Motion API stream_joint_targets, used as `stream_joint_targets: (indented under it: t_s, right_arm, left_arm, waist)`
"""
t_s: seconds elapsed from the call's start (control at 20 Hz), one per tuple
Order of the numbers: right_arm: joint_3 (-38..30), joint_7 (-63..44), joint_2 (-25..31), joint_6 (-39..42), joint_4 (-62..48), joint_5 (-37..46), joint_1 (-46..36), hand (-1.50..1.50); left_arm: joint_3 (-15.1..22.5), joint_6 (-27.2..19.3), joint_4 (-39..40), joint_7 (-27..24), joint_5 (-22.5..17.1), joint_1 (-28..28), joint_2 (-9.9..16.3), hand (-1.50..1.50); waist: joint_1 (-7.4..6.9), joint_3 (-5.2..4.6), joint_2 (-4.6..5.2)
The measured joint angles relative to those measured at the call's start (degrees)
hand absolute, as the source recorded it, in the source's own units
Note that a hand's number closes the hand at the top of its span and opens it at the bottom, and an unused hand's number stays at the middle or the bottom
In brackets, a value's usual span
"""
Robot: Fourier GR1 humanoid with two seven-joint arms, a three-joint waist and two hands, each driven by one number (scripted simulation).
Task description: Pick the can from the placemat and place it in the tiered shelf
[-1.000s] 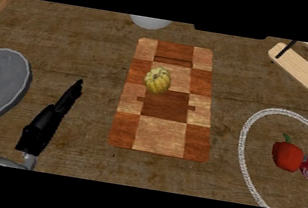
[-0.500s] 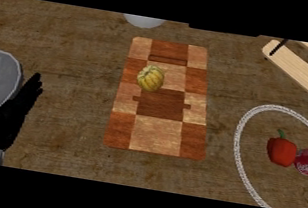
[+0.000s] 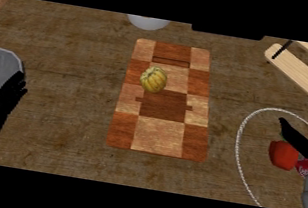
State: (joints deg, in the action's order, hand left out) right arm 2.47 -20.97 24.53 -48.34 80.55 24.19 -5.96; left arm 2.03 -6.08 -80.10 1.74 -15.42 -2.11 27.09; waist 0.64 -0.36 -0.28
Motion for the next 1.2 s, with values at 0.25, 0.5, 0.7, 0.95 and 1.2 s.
stream_joint_targets:
  t_s: [0.25, 0.5, 0.7, 0.95, 1.2]
  right_arm:
    - [1.68, -16.2, 5.16, 6.95, 1.36, 11.11, 1.48, -1.5]
    - [4.99, -30.44, 9.63, 21.97, 5.45, 15.57, 1.52, -1.5]
    - [8.12, -37.94, 12.6, 36.11, 8.28, 13.61, 0.51, -1.5]
    - [10.03, -43.66, 15.42, 49.16, 13.23, 10.3, -1.49, -1.5]
    - [9.28, -44.75, 17.17, 55.13, 14.01, 7.22, -2.43, -1.5]
  left_arm:
    - [-0.31, 0.03, -0.23, 0.68, -0.21, -0.08, 0.03, 0.0]
    - [-0.95, 0.83, -0.58, 0.99, -0.68, -0.28, 0.73, 0.0]
    - [-0.89, 1.41, -0.41, 1.27, -0.88, 0.21, 0.66, 0.0]
    - [-0.49, 0.99, -0.83, 1.06, -0.31, -0.11, -0.29, 0.0]
    - [-0.67, 1.14, -0.73, 1.49, 0.12, 0.27, -0.65, 0.0]
  waist:
    - [0.21, -0.31, -0.13]
    - [-0.17, -0.31, -0.22]
    - [-0.52, -0.25, -0.08]
    - [-0.72, -0.03, -0.04]
    - [-0.75, 0.15, 0.13]
